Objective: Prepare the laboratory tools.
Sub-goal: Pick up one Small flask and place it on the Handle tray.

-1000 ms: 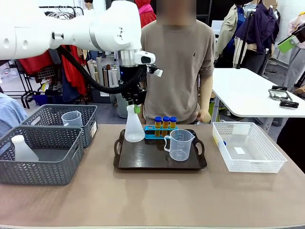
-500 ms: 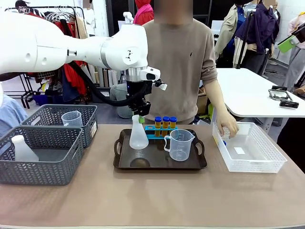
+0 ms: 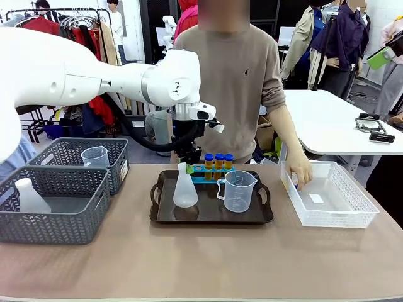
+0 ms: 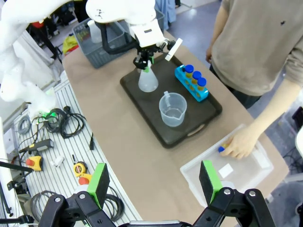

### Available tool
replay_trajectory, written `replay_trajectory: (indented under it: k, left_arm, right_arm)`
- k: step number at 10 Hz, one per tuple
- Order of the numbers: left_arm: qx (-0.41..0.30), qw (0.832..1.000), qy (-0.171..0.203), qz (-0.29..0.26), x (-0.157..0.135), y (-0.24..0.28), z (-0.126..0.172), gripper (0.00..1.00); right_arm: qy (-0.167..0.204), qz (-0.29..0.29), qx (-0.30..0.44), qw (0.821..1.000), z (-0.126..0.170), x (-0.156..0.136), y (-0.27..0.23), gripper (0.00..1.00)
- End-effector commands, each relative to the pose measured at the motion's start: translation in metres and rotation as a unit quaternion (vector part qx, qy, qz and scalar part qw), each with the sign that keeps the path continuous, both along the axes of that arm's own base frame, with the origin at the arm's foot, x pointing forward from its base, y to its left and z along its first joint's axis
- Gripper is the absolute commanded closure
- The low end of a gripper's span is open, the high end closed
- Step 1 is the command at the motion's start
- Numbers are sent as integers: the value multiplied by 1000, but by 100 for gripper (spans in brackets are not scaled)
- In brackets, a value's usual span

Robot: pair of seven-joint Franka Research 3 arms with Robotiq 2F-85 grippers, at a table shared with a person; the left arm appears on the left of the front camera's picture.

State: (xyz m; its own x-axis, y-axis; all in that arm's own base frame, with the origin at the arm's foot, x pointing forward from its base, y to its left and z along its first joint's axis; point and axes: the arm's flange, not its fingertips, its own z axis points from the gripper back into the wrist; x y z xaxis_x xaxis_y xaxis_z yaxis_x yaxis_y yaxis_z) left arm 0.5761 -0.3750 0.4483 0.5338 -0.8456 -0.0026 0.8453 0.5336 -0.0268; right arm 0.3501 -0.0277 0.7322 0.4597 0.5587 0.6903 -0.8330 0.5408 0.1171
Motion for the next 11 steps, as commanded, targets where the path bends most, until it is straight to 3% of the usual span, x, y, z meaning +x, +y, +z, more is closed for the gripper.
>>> replay_trajectory:
  k: [1, 6, 7, 11]
  left_arm:
    - [-3, 1000, 1, -16, -5, 2, -10, 100]
    - [-2, 1000, 14, -28, -10, -6, -27, 100]
    - [-4, 999, 17, -29, -11, -7, -28, 90]
    - [-16, 1000, 10, -22, -14, -5, -16, 12]
  right_arm:
    - [1, 2, 17, 1000, 3, 0, 2, 0]
    - [1, 2, 17, 1000, 3, 0, 2, 0]
    - [1, 2, 17, 1000, 3, 0, 2, 0]
    - [1, 2, 17, 1000, 3, 0, 2, 0]
